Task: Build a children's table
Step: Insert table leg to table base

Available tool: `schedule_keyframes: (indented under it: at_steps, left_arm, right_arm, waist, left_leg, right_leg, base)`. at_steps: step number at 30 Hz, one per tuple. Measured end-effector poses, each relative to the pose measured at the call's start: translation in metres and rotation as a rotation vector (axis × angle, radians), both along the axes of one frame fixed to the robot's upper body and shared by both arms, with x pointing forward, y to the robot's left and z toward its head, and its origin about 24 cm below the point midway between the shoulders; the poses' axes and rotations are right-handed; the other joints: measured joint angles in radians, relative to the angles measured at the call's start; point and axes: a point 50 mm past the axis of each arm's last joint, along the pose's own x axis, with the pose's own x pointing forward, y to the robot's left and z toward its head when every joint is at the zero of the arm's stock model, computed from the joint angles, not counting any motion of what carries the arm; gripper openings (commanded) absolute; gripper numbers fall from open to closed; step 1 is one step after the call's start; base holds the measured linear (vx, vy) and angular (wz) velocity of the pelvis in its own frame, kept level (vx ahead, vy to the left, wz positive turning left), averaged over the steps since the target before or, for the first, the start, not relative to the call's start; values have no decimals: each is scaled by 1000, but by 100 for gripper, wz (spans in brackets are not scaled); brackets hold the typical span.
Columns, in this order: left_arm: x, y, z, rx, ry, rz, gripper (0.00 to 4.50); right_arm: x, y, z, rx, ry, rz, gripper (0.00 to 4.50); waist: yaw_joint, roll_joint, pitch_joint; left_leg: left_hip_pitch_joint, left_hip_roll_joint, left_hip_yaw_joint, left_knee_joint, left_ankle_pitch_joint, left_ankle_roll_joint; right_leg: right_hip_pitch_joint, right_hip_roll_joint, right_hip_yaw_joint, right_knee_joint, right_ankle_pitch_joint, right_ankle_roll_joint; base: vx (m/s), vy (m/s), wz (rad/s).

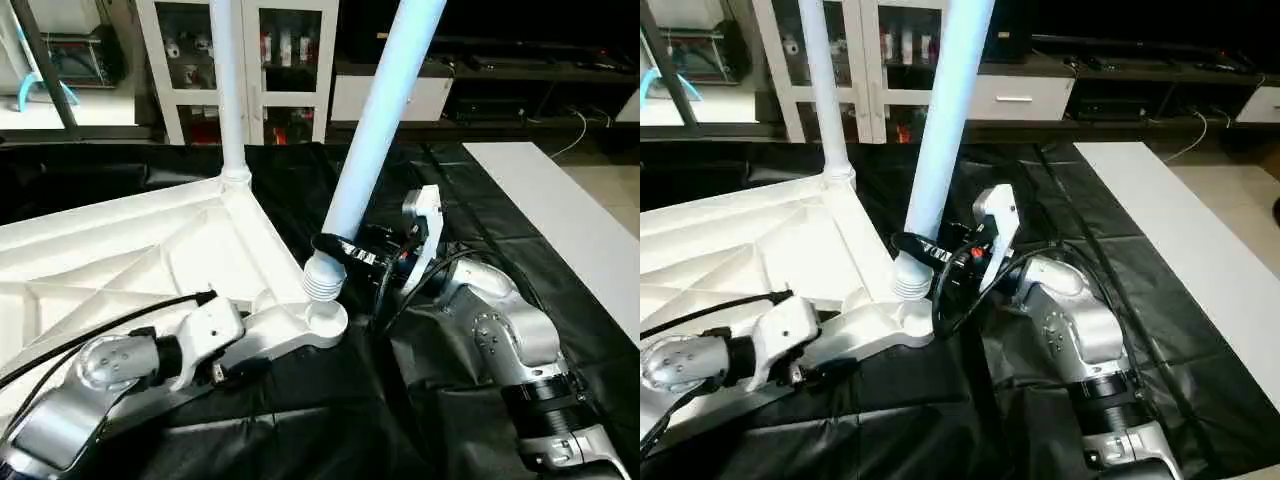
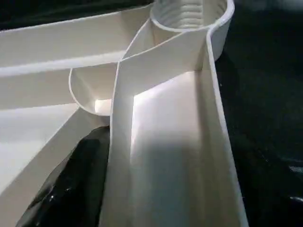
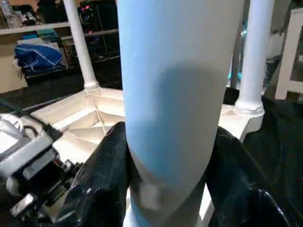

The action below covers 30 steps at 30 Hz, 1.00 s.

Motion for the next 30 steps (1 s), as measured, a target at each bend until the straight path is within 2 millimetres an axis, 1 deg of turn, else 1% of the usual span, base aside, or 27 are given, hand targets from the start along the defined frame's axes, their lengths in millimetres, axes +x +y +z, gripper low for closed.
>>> schedule_keyframes:
  at_steps: [2,3,4,6,9,15,21,25,26,28,30]
  left_arm:
    - [-2,0,0,-34,21,1,402]
    - [-2,0,0,-39,24,0,417]
    - [-2,0,0,-45,25,2,417]
    - [-2,-1,0,-55,22,2,441]
    - [-2,-2,1,-63,21,-7,441]
    - [-2,-3,1,-58,14,-9,441]
    - [1,-4,0,-54,15,-14,441]
    - [3,-7,-2,-79,29,-7,441]
    - [3,-7,-3,-83,34,-5,413]
    - [4,-7,-3,-83,38,-1,413]
    - [5,-6,-3,-82,38,2,393]
  right_arm:
    - [0,-3,-1,-13,3,-1,182]
    - [0,-4,-1,-13,4,-2,182]
    - [0,-3,-1,-13,5,1,182]
    - [-1,-4,-2,-18,15,9,182]
    - [-1,-5,-2,-27,20,11,182]
    - [-2,-7,-4,-33,24,9,182]
    - [-6,-4,1,-40,11,26,182]
    - [-8,-9,-4,-52,25,27,182]
    - [-9,-10,-5,-55,31,28,182]
    - [-9,-14,-7,-70,32,35,182]
    - [-9,-16,-7,-83,29,34,182]
  waist:
    - [2,-7,0]
    - [4,-9,-1]
    - [6,-10,-1]
    - [10,-14,0]
    - [11,-17,2]
    - [11,-17,3]
    - [12,-16,3]
    - [12,-15,4]
    - [13,-15,4]
    - [12,-14,4]
    - [11,-14,4]
  left_leg:
    - [-1,0,0,0,-1,-2]
    - [-1,0,0,0,-2,-3]
    - [-1,1,0,0,-2,-4]
    - [-1,1,0,0,-3,-4]
    - [-1,1,0,0,-3,-4]
    - [-1,1,0,0,-3,-4]
    - [-1,1,0,0,-3,-4]
    - [-1,1,0,0,-3,-4]
    - [-1,1,0,0,-3,-4]
    - [-1,0,0,0,-3,-4]
    - [-1,1,-1,0,-3,-4]
  right_leg:
    - [1,0,0,0,-1,-1]
    - [1,0,0,0,-1,-1]
    - [0,0,0,0,-1,-2]
    - [1,1,0,0,-2,-3]
    - [1,1,0,0,-2,-3]
    - [0,1,-1,-1,-2,-3]
    - [0,1,0,-1,-2,-2]
    - [1,1,0,-2,-2,-2]
    - [1,1,0,-3,-2,-2]
    - [2,1,0,-3,-2,-2]
    - [2,1,0,-3,-2,-2]
  base:
    - [0,0,0]
    - [0,0,0]
    - [0,0,0]
    - [0,0,0]
    - [0,0,0]
    - [0,0,0]
    - [0,0,0]
    - [0,0,0]
    - [0,0,0]
    - [0,0,0]
    - [0,0,0]
